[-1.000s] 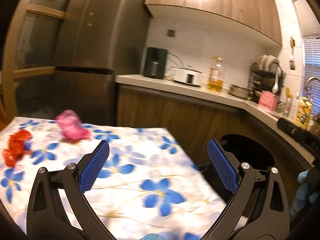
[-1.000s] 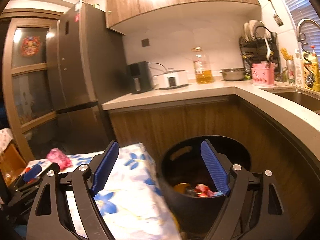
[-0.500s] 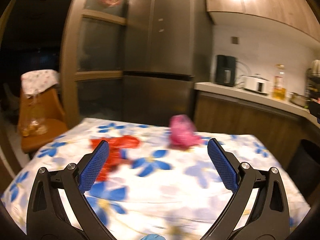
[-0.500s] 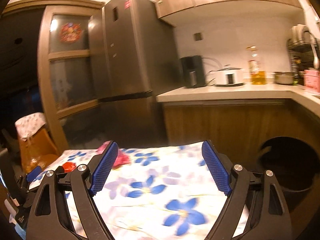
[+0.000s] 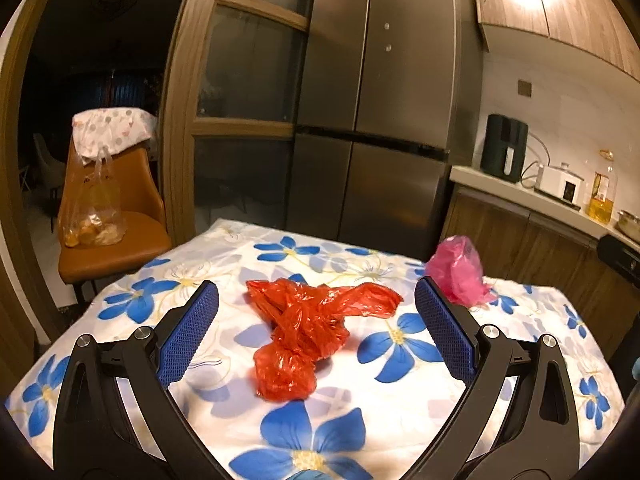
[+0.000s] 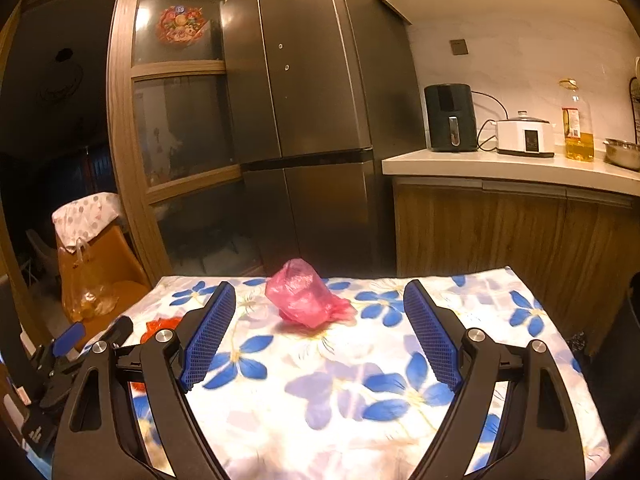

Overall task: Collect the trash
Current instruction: 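Move both open tools back over the table toward the red and pink bags, then grasp the red plastic bags with the left tool while the right tool grasps the pink bag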

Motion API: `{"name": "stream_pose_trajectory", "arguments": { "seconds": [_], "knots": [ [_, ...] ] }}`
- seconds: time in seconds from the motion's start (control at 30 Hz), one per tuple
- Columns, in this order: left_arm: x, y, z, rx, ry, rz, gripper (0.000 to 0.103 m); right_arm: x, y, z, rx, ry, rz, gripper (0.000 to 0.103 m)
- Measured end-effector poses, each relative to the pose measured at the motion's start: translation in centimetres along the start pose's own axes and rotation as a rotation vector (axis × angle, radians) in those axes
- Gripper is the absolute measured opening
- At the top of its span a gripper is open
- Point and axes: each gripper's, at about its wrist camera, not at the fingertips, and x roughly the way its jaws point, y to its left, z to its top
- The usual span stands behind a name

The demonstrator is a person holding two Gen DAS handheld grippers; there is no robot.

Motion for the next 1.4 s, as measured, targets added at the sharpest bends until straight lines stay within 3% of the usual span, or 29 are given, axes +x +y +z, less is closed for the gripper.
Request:
{"name": "stream_pose_trajectory", "arguments": {
  "seconds": [0.2,0.3,0.53,0.63,0.97,1.13,1.2,1.33,1.4],
  "knots": [
    [3.5,0.2,0.3,0.008,0.063,-0.002,0.095,4.0,2.3,-0.3,-0.047,-0.017,-0.026,0.083],
    [5.0,0.6,0.0,-0.001,0.12,-0.008,0.087,6.0,3.1,-0.6,-0.072,-0.004,-0.032,0.083],
    [8.1,1.6,-1.4,-0.035,0.267,-0.056,0.046,10.5,3.6,-1.5,-0.092,0.039,-0.055,0.083],
    [8.4,1.7,-1.8,-0.048,0.287,-0.078,0.039,12.1,3.3,-1.8,-0.089,0.057,-0.069,0.083],
    [7.7,2.7,-1.8,-0.11,0.253,-0.122,0.035,15.6,3.6,-2.0,-0.09,0.109,-0.06,0.082],
    [7.4,2.5,-1.8,-0.108,0.245,-0.134,0.035,16.9,3.8,-2.6,-0.11,0.174,-0.053,0.063],
    [7.3,2.5,-1.8,-0.105,0.241,-0.136,0.035,17.2,3.7,-2.7,-0.104,0.187,-0.048,0.052],
    [7.2,2.6,-1.8,-0.11,0.239,-0.135,0.035,17.3,3.5,-3.0,-0.094,0.22,-0.046,0.015],
    [7.2,2.7,-1.8,-0.112,0.239,-0.132,0.035,17.2,3.4,-3.1,-0.088,0.229,-0.041,0.008]
  ]
}}
